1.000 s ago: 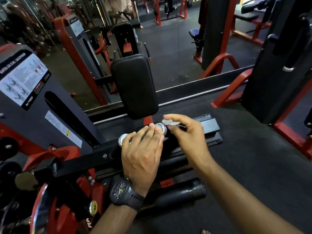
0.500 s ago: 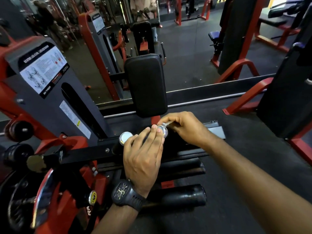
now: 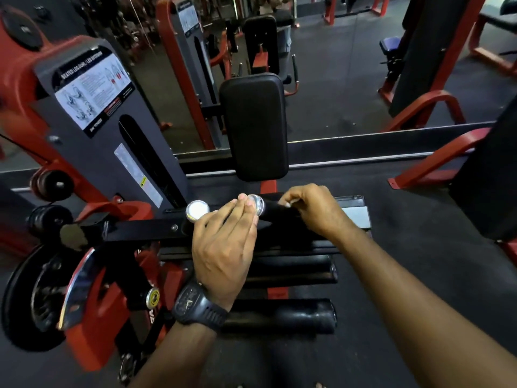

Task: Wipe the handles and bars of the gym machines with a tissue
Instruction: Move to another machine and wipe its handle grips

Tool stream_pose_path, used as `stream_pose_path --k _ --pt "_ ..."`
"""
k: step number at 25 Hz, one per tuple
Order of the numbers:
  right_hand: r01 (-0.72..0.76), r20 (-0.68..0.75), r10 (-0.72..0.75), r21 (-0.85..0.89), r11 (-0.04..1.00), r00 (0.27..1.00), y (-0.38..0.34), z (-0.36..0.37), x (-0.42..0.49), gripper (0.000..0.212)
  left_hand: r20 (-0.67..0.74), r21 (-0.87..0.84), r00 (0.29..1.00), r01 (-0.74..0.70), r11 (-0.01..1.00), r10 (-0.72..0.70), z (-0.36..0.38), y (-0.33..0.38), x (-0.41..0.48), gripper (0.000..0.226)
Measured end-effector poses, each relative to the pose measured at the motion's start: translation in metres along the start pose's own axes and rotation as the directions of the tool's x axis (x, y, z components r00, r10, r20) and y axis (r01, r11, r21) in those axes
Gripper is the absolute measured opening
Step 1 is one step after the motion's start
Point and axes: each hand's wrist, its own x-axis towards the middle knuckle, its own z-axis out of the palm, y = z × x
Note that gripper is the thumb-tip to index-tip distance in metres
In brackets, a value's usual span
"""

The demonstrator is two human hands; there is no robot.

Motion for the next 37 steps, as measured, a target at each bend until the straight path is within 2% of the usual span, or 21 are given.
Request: stream_pose_path --k 2,5,7,9,11,13,16,18,23,28,29,31,32,33,34,36,37 --pt "-0.113 -0.036 0.112 -0.021 0.993 0.993 0.013 0.006 -0.007 0.049 -0.004 0.017 1.000 0.002 1.000 -0.002 -0.001 0.001 -0.001 0.020" --pt "-0.210 -0.260 0.189 -0.056 0.976 0.947 0.016 0.027 -0.028 0.047 0.006 0.024 1.000 0.020 0.999 -0.020 -0.003 0.002 0.001 0.021" --pt "-0.250 -0.394 0.267 0.094 0.964 0.880 0.008 0.045 -0.049 0.040 0.007 0.022 1.000 0.026 0.999 -0.026 -0.004 0.001 0.000 0.020" --pt "-0.297 -0.449 0.396 0.276 0.914 0.801 0.001 0.057 -0.062 0.021 0.015 0.013 1.000 0.024 1.000 -0.024 -0.004 -0.001 0.000 0.021" --pt "-0.360 -0.393 0.588 0.516 0.777 0.707 -0.005 0.066 -0.066 0.006 0.047 -0.018 0.998 0.038 0.999 -0.037 -0.005 -0.003 -0.003 0.023" --pt "-0.370 -0.270 0.703 0.697 0.614 0.658 -0.017 0.080 -0.066 0.006 0.083 -0.053 0.995 0.066 0.996 -0.062 -0.007 -0.006 -0.008 0.027" --pt "-0.269 -0.190 0.682 0.819 0.507 0.706 -0.043 0.107 -0.070 0.005 0.105 -0.101 0.993 0.058 0.993 -0.047 -0.015 -0.016 -0.019 0.026" --pt "-0.209 -0.200 0.649 0.843 0.496 0.734 -0.058 0.120 -0.072 0.010 0.096 -0.129 0.994 0.055 0.990 -0.043 -0.026 -0.033 -0.027 0.024" --pt "-0.148 -0.312 0.621 0.804 0.575 0.719 -0.111 0.164 -0.070 0.010 0.095 -0.173 0.994 0.074 0.982 -0.058 -0.058 -0.102 -0.051 0.023" --pt "-0.090 -0.419 0.596 0.763 0.640 0.685 -0.152 0.199 -0.061 0.014 0.219 -0.156 0.970 0.141 0.978 -0.105 -0.063 -0.166 -0.067 0.025" --pt "-0.079 -0.420 0.619 0.784 0.616 0.664 -0.157 0.203 -0.056 0.012 0.253 -0.161 0.960 0.166 0.973 -0.122 -0.060 -0.175 -0.069 0.026" --pt "-0.010 -0.353 0.691 0.887 0.461 0.631 -0.163 0.207 -0.046 0.007 0.311 -0.153 0.943 0.173 0.973 -0.119 -0.053 -0.187 -0.072 0.030" --pt "0.005 -0.335 0.703 0.905 0.426 0.628 -0.165 0.210 -0.042 0.006 0.333 -0.143 0.938 0.155 0.977 -0.100 -0.047 -0.193 -0.073 0.032" --pt "-0.014 -0.372 0.696 0.877 0.481 0.614 -0.164 0.213 -0.039 0.007 0.357 -0.132 0.930 0.140 0.981 -0.085 -0.040 -0.198 -0.072 0.035" --pt "-0.066 -0.473 0.642 0.773 0.631 0.604 -0.161 0.218 -0.037 0.009 0.384 -0.119 0.921 0.126 0.985 -0.072 -0.032 -0.203 -0.070 0.039" --pt "-0.093 -0.632 0.386 0.445 0.891 0.672 -0.156 0.226 -0.037 0.015 0.459 -0.087 0.887 0.107 0.990 -0.055 -0.016 -0.213 -0.069 0.045" --pt "-0.062 -0.663 0.255 0.300 0.952 0.704 -0.152 0.229 -0.037 0.018 0.489 -0.072 0.871 0.086 0.994 -0.040 -0.008 -0.218 -0.069 0.046"
